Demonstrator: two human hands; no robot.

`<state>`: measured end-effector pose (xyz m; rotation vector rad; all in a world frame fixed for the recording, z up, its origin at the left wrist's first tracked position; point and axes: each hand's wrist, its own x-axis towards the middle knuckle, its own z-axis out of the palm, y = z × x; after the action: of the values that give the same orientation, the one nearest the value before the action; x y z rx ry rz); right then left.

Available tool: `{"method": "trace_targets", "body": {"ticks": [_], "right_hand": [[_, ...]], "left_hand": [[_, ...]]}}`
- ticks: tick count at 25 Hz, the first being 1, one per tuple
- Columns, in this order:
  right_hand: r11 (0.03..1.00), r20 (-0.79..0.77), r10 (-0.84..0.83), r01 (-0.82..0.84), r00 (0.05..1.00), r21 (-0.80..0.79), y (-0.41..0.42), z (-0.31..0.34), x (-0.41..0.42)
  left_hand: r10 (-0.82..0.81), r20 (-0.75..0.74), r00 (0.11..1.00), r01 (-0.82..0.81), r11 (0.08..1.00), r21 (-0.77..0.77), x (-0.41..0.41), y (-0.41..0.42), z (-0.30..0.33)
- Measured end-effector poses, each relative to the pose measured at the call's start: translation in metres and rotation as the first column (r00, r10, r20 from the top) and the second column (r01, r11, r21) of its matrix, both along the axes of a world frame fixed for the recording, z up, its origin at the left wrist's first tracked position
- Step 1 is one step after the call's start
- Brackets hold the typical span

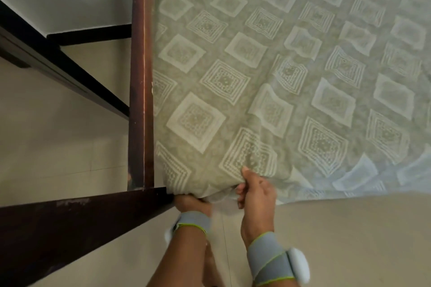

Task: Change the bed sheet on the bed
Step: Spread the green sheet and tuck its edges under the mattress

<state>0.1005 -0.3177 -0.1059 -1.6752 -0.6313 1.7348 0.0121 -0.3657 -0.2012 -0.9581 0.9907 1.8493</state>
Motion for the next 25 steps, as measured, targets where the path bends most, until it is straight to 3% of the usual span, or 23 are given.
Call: {"method": "trace_targets", "body": {"ticks": [3,8,12,15,19,21,25], "right_hand": [[0.990,0.042,0.124,-0.121,0.991,-0.071,-0.007,-0.036,-0.001],[0.959,0.044,0.236,-0.225,0.971,-0.175,-0.018,-0.065,0.008],[0.902,0.005,0.090,-0.080,0.996,-0.424,-0.032,-0.085,0.038],[0.871,-0.048,-0.036,0.007,0.998,-0.492,-0.027,-0.091,0.048],[0.865,-0.076,0.069,-0.098,0.995,-0.492,0.002,-0.123,0.041],[0.866,-0.016,0.079,-0.077,0.997,-0.494,0.017,-0.134,0.035],[0.824,0.145,0.235,-0.118,0.961,-0.554,0.008,-0.133,0.046]], "left_hand": [[-0.083,0.102,0.991,0.087,0.995,-0.042,-0.002,-0.010,-0.026],[-0.090,0.045,0.995,0.097,0.976,-0.196,-0.001,-0.009,-0.020],[-0.292,0.104,0.951,0.305,0.824,-0.477,0.026,-0.020,0.000],[-0.410,0.057,0.910,0.383,0.781,-0.493,0.037,-0.022,0.021],[-0.486,0.124,0.865,0.486,0.752,-0.445,0.022,-0.013,-0.003],[-0.487,0.152,0.860,0.498,0.736,-0.459,0.017,-0.012,-0.015],[-0.546,0.267,0.794,0.583,0.560,-0.588,0.016,-0.036,-0.032]]}}
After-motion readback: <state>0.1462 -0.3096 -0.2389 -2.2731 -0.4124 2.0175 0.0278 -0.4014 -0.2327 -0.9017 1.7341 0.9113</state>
